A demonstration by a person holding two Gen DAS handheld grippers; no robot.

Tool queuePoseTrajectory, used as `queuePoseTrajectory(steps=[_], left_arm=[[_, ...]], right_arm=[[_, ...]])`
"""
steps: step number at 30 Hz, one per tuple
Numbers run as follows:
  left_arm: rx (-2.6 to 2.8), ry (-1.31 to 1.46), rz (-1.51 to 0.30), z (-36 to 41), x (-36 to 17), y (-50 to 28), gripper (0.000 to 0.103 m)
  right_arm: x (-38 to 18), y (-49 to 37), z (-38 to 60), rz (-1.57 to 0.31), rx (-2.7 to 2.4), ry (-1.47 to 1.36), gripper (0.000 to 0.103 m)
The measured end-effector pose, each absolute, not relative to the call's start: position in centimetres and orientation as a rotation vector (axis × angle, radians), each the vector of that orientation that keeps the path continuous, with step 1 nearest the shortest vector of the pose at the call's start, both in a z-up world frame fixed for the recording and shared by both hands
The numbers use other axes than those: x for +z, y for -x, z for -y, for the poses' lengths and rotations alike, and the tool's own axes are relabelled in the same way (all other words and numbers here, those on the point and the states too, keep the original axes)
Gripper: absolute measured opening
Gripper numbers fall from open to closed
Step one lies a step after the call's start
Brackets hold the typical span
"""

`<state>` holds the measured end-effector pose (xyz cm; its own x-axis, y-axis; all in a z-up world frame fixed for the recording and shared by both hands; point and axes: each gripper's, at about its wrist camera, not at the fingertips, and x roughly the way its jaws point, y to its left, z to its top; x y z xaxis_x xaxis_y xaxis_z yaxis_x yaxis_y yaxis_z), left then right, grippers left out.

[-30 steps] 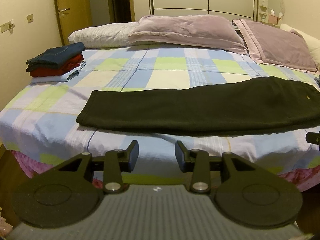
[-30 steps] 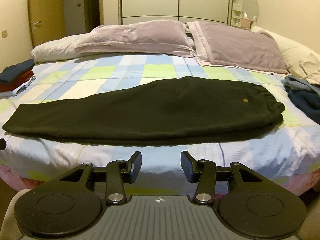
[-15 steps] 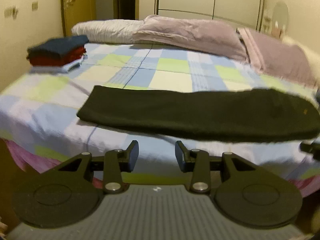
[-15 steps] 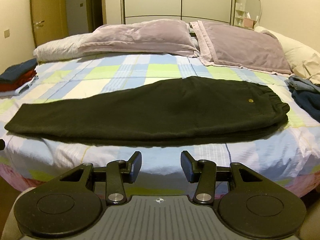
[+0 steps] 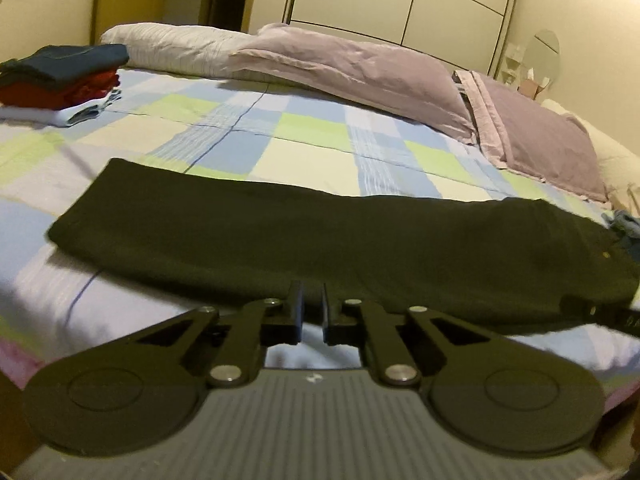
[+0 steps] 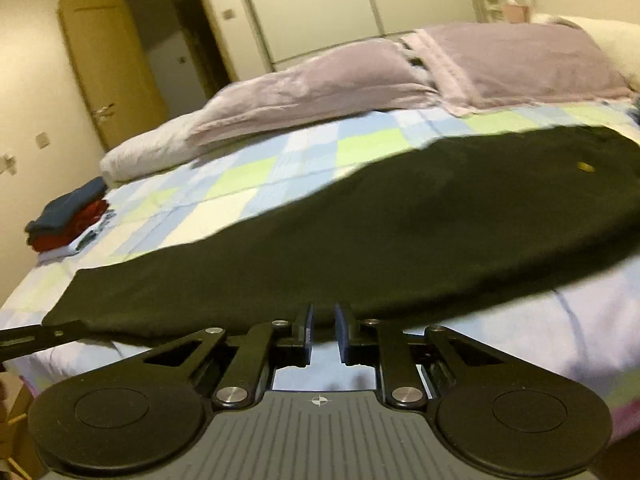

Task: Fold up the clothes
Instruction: 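Grasp the waistband with the right gripper while the left gripper grasps the leg hems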

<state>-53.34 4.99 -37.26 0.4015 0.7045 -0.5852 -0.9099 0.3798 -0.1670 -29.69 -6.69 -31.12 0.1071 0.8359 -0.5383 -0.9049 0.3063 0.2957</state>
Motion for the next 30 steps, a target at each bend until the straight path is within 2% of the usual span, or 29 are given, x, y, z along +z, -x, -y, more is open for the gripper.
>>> queuePoseTrajectory(steps=[4, 7, 11, 15, 18, 20, 22, 27, 30], left_arm=[[1.100, 0.491, -0.463, -7.2, -39.9, 53.6, 0.007], [1.103, 0.471, -0.426, -8.1, -40.9, 55.5, 0.003], [1.163, 0.410, -0.400, -9.4, -41.7, 59.8, 0.003], [1.236, 0.481, -0.371, -11.4, -41.0, 63.4, 0.003], [1.314, 0.633, -0.324, -11.1, -39.3, 65.1, 0.002], [1.279, 0.786, -0.258, -10.1, -39.1, 65.9, 0.008], [1.253, 0.909, -0.208, -9.4, -39.6, 66.4, 0.021], [1.249, 1.131, -0.048, -9.3, -41.6, 68.0, 0.025], [1.238, 1.222, 0.045, -9.7, -41.9, 68.6, 0.035]], right_arm=[[-32.6, 30.2, 3.6, -0.653, 1.297, 0.134, 0.017], [-35.4, 29.9, 2.0, -0.687, 1.221, 0.209, 0.016], [-36.3, 30.2, 2.7, -0.593, 1.260, 0.241, 0.016], [-36.4, 30.2, 2.5, -0.602, 1.257, 0.240, 0.016], [-36.2, 30.3, 2.3, -0.615, 1.241, 0.245, 0.016], [-35.9, 30.2, 2.1, -0.639, 1.230, 0.226, 0.016], [-35.2, 30.0, 2.1, -0.692, 1.240, 0.163, 0.016], [-34.0, 32.5, 0.6, -0.679, 1.379, 0.192, 0.016], [-34.7, 34.6, -0.5, -0.653, 1.414, 0.293, 0.016]])
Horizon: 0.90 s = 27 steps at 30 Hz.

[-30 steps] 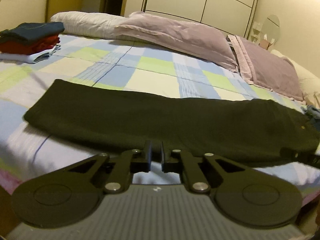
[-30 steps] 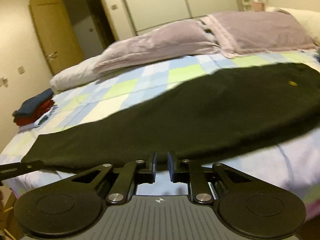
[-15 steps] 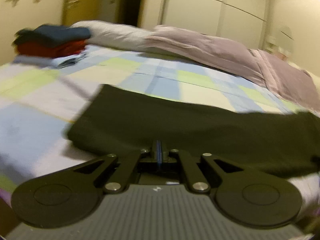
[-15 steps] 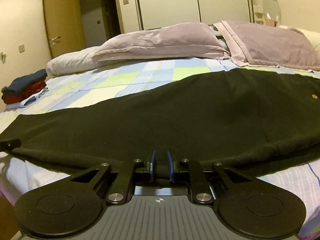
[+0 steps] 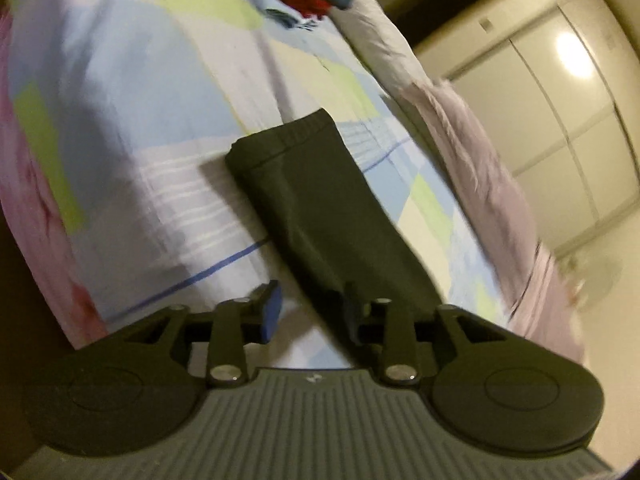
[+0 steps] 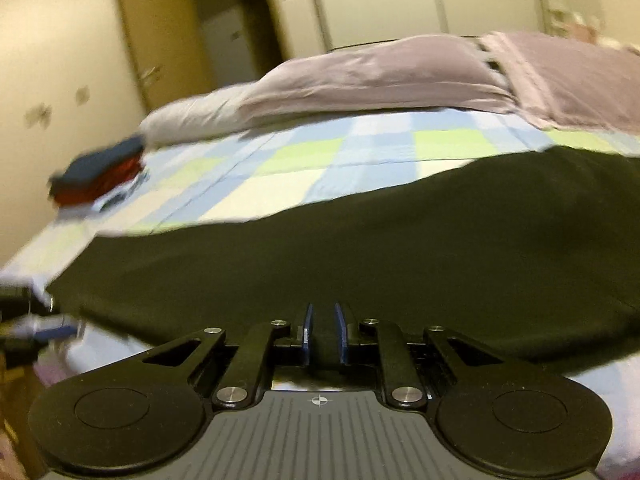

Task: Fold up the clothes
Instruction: 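Grasp the waistband with the right gripper while the left gripper grasps the leg hems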

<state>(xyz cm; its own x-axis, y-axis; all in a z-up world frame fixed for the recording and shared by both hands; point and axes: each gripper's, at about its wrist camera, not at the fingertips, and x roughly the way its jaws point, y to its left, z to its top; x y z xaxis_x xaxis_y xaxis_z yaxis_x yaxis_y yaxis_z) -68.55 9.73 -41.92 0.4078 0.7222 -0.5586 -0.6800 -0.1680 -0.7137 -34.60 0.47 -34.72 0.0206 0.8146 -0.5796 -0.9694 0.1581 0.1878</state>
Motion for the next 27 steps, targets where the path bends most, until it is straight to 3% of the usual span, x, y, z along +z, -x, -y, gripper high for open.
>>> queuePoseTrajectory(steps=[9, 18, 20, 23, 27], left_arm=[[1.247, 1.259, 0.211, -10.8, -42.8, 70.2, 0.035], [1.257, 1.189, 0.152, -10.8, -42.8, 68.6, 0.034], [1.265, 1.190, 0.168, -10.7, -43.1, 68.5, 0.030], [1.283, 1.206, 0.187, -10.7, -43.4, 68.6, 0.013], [1.294, 1.193, 0.173, -10.7, -43.1, 68.5, 0.008]], right_arm=[[-35.8, 35.6, -0.5, -0.618, 1.406, 0.345, 0.016], [-35.8, 35.6, -0.7, -0.614, 1.408, 0.336, 0.016], [-35.9, 35.6, -0.7, -0.612, 1.411, 0.337, 0.016], [-36.1, 35.8, -0.7, -0.595, 1.415, 0.353, 0.016], [-36.3, 36.2, -0.7, -0.563, 1.422, 0.390, 0.016]])
